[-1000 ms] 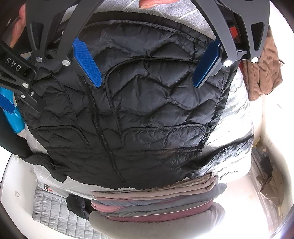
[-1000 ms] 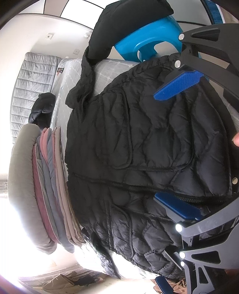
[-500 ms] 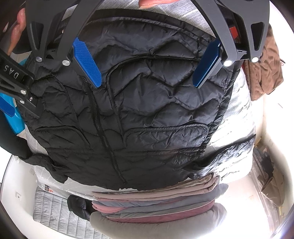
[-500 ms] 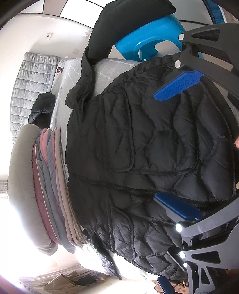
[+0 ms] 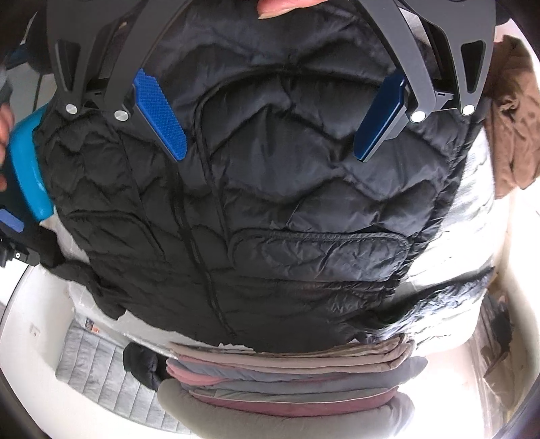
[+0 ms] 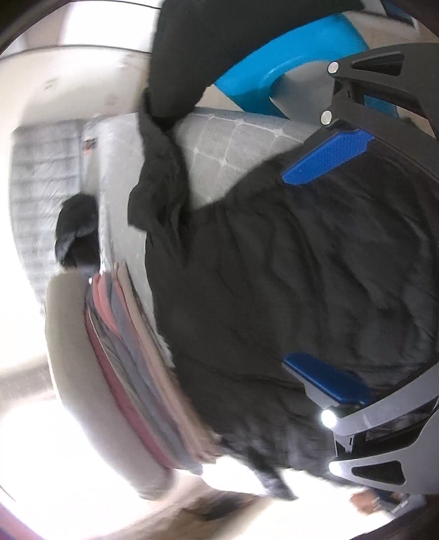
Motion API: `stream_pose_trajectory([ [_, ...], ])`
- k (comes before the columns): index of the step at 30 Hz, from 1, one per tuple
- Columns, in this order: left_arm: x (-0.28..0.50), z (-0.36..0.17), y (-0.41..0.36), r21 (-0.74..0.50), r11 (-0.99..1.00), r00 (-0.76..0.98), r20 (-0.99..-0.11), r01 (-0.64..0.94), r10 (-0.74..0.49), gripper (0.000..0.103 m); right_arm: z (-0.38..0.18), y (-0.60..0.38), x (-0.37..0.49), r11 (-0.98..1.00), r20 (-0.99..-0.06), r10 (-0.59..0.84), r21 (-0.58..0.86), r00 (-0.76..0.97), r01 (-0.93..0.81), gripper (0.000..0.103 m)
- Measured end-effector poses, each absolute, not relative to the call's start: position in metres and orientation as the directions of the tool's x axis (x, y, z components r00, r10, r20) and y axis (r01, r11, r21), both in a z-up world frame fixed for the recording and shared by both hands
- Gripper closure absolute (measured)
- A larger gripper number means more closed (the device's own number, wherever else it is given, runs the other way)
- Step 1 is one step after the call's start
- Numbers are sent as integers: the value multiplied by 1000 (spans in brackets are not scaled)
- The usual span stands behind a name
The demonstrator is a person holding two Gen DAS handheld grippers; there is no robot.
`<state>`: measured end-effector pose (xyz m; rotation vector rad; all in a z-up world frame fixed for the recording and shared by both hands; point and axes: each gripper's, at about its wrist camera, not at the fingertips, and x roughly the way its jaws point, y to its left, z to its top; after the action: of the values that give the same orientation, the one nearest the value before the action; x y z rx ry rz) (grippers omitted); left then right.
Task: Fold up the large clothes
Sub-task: 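Reach the right gripper to the sleeve cuff by the blue stool and grasp it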
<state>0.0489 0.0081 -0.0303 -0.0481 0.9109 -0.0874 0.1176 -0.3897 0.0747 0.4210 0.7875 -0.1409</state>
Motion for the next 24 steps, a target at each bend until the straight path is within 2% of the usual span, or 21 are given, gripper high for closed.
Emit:
stream_pose_trajectory([
  [5, 62, -42, 28, -214, 977, 603, -778, 8, -176, 7, 55, -499, 153, 739, -704, 115, 532, 701, 413, 7],
  [8, 68, -49, 34, -251, 968, 597, -779, -17, -192, 7, 49, -552, 171, 675, -700, 98, 569, 707, 470, 11],
  [10, 72, -51, 34, -258, 966, 596, -779, -21, -196, 7, 43, -581, 183, 622, -690, 118, 612, 714, 489, 19],
  [11, 73, -51, 34, -258, 966, 596, -779, -19, -196, 7, 38, -593, 188, 593, -695, 125, 624, 708, 508, 33],
  [12, 74, -51, 33, -258, 966, 596, -779, -17, -197, 7, 34, -601, 193, 573, -701, 127, 629, 702, 525, 42],
  [14, 77, -52, 31, -261, 965, 590, -781, -15, -202, 7, 23, -623, 205, 530, -717, 115, 630, 688, 568, 43],
  [15, 78, -52, 30, -262, 965, 589, -782, -14, -204, 7, 18, -630, 210, 514, -724, 115, 630, 680, 582, 48],
  [24, 90, -51, 32, -256, 966, 603, -773, -14, -196, 7, -14, -662, 285, 423, -735, 98, 641, 671, 640, 50],
])
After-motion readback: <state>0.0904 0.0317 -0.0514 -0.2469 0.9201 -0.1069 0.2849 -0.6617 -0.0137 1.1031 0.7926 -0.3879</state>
